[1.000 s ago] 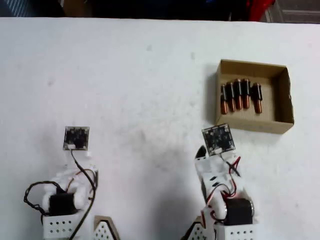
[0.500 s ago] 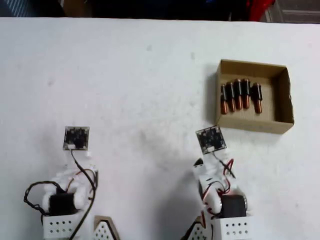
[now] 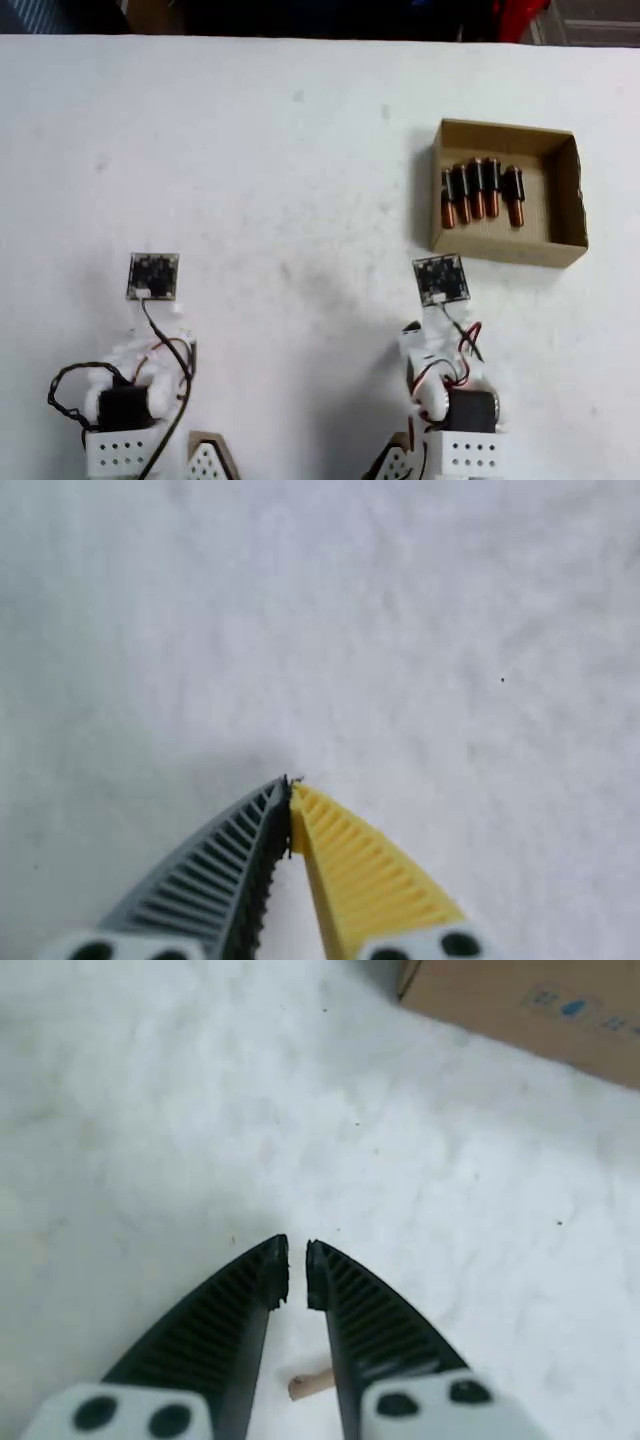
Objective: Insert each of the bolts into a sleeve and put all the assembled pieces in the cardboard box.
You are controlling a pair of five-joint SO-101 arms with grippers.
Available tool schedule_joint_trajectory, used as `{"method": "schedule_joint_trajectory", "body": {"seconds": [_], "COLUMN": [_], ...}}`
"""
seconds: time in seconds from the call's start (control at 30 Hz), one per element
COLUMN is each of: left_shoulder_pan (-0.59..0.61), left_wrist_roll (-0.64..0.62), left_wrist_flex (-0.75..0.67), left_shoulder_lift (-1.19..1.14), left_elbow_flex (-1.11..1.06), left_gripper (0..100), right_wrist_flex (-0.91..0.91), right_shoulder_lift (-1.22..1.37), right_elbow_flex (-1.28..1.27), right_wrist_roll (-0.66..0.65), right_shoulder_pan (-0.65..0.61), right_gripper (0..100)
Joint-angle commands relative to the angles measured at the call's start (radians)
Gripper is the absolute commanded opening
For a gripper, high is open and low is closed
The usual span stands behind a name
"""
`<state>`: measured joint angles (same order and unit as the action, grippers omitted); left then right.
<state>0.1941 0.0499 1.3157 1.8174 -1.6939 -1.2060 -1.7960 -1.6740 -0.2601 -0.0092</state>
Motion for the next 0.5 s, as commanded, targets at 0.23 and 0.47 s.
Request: {"method": "schedule_joint_trajectory", "body": {"seconds": [0.23, 0.47], "left_shoulder_pan": [0.007, -0.056], "left_wrist_roll": [-0.009, -0.005], "left_wrist_flex": [-0.032, -0.032], "left_shoulder_lift": [0.007, 0.007], "left_elbow_flex": [0.002, 0.002], "left_gripper": [2, 2], "right_wrist_flex": [-0.039, -0.062], "right_shoulder_lift": [-0.002, -0.001], "right_elbow_flex": [-0.017, -0.017], "right_wrist_roll": [0.003, 0.080], "right_shoulder_pan": [0.012, 0.013], "right_gripper": [1.8, 1.7]}}
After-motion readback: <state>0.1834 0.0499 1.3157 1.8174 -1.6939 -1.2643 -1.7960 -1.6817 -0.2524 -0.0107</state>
